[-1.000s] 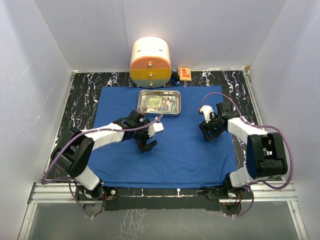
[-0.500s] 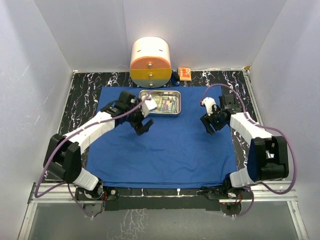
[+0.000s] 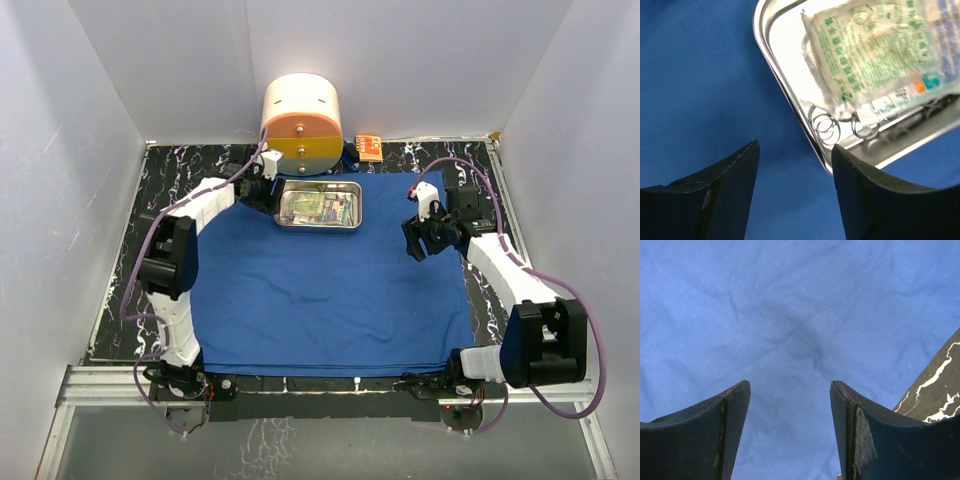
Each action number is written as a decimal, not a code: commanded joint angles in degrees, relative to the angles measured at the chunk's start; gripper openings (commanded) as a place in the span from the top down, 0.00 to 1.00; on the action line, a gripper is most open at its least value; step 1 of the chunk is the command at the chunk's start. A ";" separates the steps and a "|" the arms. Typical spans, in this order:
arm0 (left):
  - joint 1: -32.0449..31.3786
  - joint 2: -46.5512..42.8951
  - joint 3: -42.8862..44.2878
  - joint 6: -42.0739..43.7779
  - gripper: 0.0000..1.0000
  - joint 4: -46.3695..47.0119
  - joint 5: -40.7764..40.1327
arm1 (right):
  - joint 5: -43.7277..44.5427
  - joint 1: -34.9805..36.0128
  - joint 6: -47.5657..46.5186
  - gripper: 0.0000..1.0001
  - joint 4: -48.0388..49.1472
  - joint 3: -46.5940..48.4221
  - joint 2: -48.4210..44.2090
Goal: Open and lay out the surgical kit
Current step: Move the container from the surgical kit.
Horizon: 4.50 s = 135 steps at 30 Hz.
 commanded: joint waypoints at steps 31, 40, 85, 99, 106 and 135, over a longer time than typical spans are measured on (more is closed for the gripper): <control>6.82 6.33 6.29 -7.62 1.00 0.36 -6.55 | -3.76 -0.17 1.42 0.38 4.82 -4.88 -3.26; 15.81 6.35 6.60 -5.84 1.00 -1.32 -4.88 | -3.86 -0.17 1.34 0.39 4.88 -4.79 -3.17; 11.61 -1.91 -9.92 -21.59 0.94 11.76 -1.21 | -5.37 -0.13 4.10 0.38 7.90 -3.74 -2.47; -0.62 -1.05 -12.54 -29.81 0.54 19.84 13.00 | -3.25 5.52 18.28 0.36 25.56 4.37 13.16; -0.73 4.56 -8.87 -28.23 0.39 22.10 23.93 | -0.55 8.42 22.14 0.38 29.06 11.84 22.08; -0.82 1.15 -1.43 -4.04 0.24 7.27 20.59 | 23.75 2.67 30.05 0.95 25.59 18.69 31.15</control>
